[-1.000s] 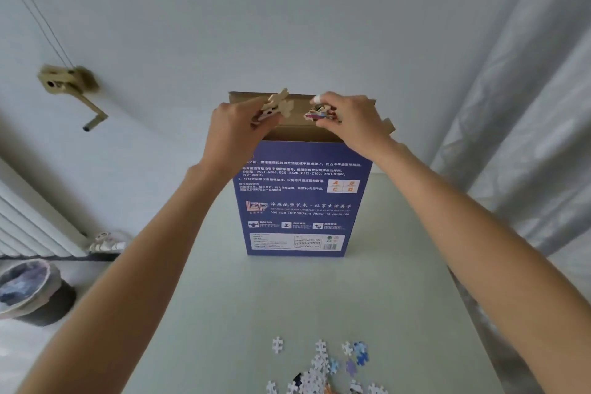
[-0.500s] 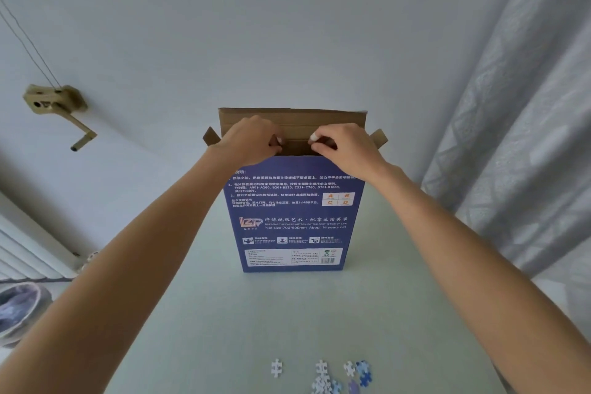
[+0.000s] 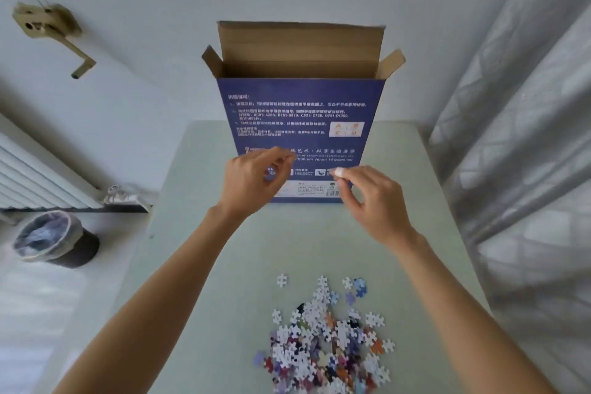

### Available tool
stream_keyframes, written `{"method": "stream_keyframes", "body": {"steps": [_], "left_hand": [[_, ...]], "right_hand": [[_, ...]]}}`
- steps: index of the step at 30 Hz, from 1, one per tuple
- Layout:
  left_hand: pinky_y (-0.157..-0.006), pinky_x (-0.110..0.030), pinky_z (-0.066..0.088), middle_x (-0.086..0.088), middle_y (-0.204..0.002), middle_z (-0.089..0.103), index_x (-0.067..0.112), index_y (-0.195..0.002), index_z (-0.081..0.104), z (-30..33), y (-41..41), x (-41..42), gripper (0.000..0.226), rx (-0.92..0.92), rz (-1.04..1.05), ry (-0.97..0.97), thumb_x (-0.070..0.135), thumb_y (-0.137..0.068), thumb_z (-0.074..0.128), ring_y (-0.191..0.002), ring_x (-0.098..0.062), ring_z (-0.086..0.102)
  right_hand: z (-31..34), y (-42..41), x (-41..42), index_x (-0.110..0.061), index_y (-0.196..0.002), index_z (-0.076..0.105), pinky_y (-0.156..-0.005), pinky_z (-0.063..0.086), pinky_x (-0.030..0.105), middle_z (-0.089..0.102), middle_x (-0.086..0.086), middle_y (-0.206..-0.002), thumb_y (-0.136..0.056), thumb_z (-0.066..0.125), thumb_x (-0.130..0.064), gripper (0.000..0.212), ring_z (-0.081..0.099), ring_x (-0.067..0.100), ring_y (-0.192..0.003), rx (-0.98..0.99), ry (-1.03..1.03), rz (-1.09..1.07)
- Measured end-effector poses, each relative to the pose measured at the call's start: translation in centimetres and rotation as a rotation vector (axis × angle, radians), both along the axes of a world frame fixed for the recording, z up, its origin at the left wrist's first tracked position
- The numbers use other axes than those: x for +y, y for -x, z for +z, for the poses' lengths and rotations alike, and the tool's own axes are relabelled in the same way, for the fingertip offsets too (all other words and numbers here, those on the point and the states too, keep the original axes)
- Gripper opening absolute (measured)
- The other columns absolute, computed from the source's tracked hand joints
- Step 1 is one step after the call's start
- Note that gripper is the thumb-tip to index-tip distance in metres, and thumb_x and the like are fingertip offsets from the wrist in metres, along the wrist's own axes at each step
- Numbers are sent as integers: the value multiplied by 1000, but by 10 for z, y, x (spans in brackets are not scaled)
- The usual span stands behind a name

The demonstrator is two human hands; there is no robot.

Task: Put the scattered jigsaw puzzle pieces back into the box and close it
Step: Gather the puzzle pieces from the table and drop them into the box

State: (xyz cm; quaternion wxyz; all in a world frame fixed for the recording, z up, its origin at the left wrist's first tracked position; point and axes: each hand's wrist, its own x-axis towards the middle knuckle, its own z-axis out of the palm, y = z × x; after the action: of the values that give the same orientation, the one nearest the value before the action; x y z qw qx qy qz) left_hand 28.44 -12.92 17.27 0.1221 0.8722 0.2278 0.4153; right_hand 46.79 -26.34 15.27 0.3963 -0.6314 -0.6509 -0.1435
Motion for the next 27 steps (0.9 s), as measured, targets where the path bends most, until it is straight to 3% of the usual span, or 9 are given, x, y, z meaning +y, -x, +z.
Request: {"method": "stream_keyframes", "body": {"steps": [2,5,7,9,12,15,18,21,27], "left_hand": [[-57,-30,55,11,-76,69,20,-91,69,-42,12,-24,23,105,56,203,34,-87,51,-60,-4,60],[-76,-35,55,11,-91,68,25,-106,65,-97,22,-56,22,314,132,570,32,-86,59,-78,-7,64],[-92,-35,48,2,-119,62,25,-128,53,-125,23,-75,45,572,124,732,35,-86,62,-104,-15,59],[-105,-38,38,-5,-144,40,23,-144,31,-148,26,-96,70,846,90,768,40,-84,64,-128,-25,41],[-112,-44,23,-5,-156,15,23,-149,13,-171,35,-119,88,1031,59,798,45,-82,65,-140,-30,16],[-114,-46,18,-2,-157,7,24,-150,9,-184,49,-138,95,1102,-16,770,52,-78,66,-142,-28,7],[-111,-49,26,1,-156,9,26,-149,12,-188,61,-154,103,1129,-65,706,57,-70,71,-141,-26,9],[-107,-48,34,0,-154,13,29,-148,10,-190,66,-170,115,1156,-56,651,59,-59,77,-138,-25,14],[-95,-41,44,-7,-138,23,30,-148,6,-201,58,-193,125,1115,31,658,49,-53,85,-123,-26,25]], "right_hand": [[-52,6,-33,-11,-101,68,-72,54,27,70,0,-98,-86,56,-15,20,64,17,-89,30,200,-20],[-126,3,-75,-13,-125,56,-97,44,42,55,4,-129,-89,57,-19,37,47,21,-121,115,685,-63],[-164,3,-96,-16,-140,37,-111,26,46,30,6,-149,-95,45,-33,48,23,23,-139,205,984,-167],[-187,11,-112,-19,-145,24,-115,15,49,11,5,-156,-98,30,-44,54,7,24,-144,267,1158,-241],[-198,33,-124,-20,-145,22,-114,11,53,1,4,-157,-98,23,-46,54,0,23,-144,162,1217,-192],[-190,59,-137,-20,-148,16,-115,10,50,1,0,-157,-96,25,-53,62,0,19,-144,103,1199,-15],[-181,74,-151,-19,-148,11,-116,9,47,1,3,-157,-82,47,-67,90,1,23,-143,58,1236,99],[-179,81,-167,-21,-149,3,-116,9,48,-1,6,-156,-65,68,-65,115,0,29,-143,-29,1281,69],[-181,97,-165,-17,-143,23,-99,37,37,29,10,-142,-66,77,-48,99,32,28,-122,77,1121,-106]]}}
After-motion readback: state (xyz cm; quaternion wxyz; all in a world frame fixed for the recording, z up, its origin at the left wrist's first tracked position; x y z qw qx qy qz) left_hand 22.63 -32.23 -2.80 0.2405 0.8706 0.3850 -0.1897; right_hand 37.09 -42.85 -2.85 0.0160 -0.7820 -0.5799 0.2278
